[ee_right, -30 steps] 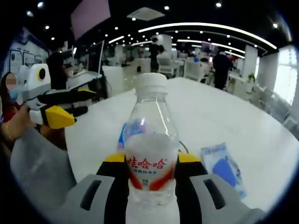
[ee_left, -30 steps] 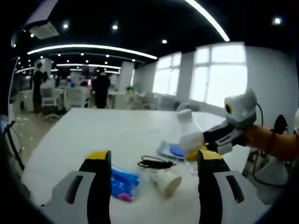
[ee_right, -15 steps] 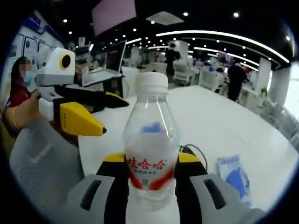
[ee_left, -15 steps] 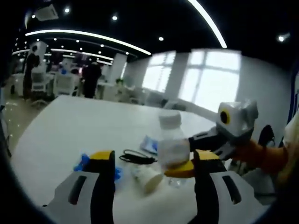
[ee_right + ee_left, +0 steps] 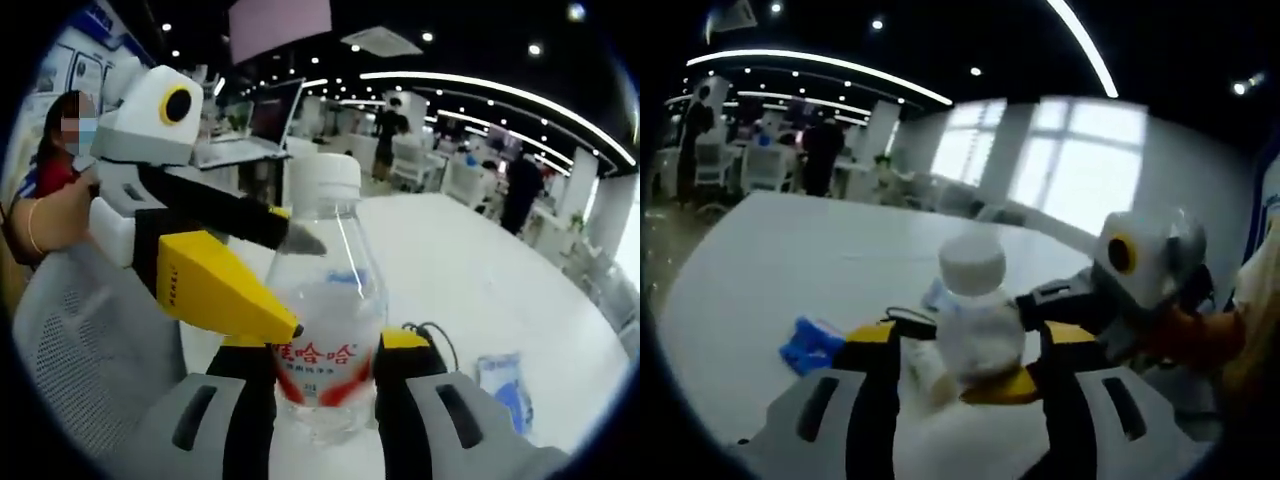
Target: Arrange the tabletop items into an orderly group along one side of the table until the central work area is clear of visible clutter.
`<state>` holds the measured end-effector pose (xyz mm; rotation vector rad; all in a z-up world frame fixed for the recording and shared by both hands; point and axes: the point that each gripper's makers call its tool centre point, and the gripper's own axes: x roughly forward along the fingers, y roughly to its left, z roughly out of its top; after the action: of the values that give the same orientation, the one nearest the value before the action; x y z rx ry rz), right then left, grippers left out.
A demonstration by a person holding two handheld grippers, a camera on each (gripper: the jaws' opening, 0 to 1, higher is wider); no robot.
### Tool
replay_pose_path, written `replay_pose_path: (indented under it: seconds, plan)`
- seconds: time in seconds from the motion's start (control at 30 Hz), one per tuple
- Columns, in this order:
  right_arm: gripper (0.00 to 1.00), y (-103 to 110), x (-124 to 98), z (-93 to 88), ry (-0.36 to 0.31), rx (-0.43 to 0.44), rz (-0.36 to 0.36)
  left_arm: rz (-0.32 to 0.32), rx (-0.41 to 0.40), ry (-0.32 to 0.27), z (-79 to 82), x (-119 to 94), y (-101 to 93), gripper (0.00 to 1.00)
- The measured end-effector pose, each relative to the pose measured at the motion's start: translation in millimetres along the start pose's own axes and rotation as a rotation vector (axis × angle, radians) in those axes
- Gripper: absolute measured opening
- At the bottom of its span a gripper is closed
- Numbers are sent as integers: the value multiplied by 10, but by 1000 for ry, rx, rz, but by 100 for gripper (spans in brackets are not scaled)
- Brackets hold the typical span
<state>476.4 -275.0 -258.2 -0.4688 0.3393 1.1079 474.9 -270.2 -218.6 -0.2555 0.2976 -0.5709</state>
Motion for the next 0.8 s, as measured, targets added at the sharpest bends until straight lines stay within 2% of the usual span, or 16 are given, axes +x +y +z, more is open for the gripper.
replay_pose_path:
  seconds: [0.2,0.3,0.5,0.8]
  plan:
    - [37,49,4,11,12,-86,-14,-22,-11,29,-54,15,-38,46]
    - [37,61,-3,33,6,-103,-14,-23,5,56,-105,22,-58,45]
    - [37,121,10,55,10,-197,-19,-23,18,82,-154,22,-62,41]
    - [38,137,29,20,14,-202,-6,-27,26,116,-206,11,-78,38]
